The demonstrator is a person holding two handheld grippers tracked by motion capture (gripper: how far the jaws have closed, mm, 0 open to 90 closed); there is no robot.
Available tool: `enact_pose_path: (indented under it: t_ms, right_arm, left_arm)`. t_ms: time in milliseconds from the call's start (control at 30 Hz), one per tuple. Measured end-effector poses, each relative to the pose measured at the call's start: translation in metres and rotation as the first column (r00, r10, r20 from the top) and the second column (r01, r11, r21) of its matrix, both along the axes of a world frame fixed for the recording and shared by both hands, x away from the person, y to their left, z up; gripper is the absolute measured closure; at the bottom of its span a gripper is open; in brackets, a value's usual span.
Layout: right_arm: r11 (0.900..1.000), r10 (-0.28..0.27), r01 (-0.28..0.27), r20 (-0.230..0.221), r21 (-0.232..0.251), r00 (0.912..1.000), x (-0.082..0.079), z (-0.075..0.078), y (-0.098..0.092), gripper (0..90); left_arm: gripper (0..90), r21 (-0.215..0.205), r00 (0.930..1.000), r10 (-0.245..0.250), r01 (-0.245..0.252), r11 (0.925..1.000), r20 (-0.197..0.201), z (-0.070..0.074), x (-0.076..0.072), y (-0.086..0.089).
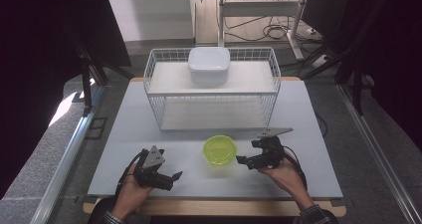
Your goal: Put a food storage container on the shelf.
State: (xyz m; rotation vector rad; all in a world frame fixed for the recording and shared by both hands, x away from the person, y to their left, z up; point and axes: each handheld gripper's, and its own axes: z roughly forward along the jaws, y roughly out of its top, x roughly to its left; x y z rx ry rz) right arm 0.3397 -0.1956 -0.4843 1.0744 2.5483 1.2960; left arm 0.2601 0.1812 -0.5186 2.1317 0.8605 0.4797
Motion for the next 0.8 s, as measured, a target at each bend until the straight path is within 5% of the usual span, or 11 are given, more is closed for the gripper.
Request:
enact_pose_path:
  t_ms: [167, 233, 333, 800]
  right_arm:
    - [1.0, -0.017, 0.018, -0.085, 0.016, 0.9962, 0.012, 0.003, 0.0, 24.1]
    - [0.997, -0.016, 0.026, -0.136, 0.077, 0.9906, 0.024, 0.004, 0.0, 35.1]
    - [0.994, -0.003, 0.022, -0.169, 0.106, 0.9856, 0.033, 0.003, 0.002, 40.0]
    - [0.977, 0.049, 0.03, -0.358, 0.213, 0.9323, 0.064, -0.015, 0.015, 67.3]
  left_arm:
    - [2.5, -0.001, 1.0, -0.001, 0.001, 1.0, -0.003, 0.0, 0.0, 0.0]
    - [2.5, 0.0, 1.0, -0.002, 0.002, 1.0, -0.003, 0.0, 0.0, 0.0]
    - [2.5, 0.002, 1.0, -0.005, 0.005, 1.0, -0.005, 0.0, 0.0, -0.001]
    - [2.5, 0.02, 0.9998, -0.018, 0.018, 0.9997, -0.002, -0.001, -0.001, -0.003]
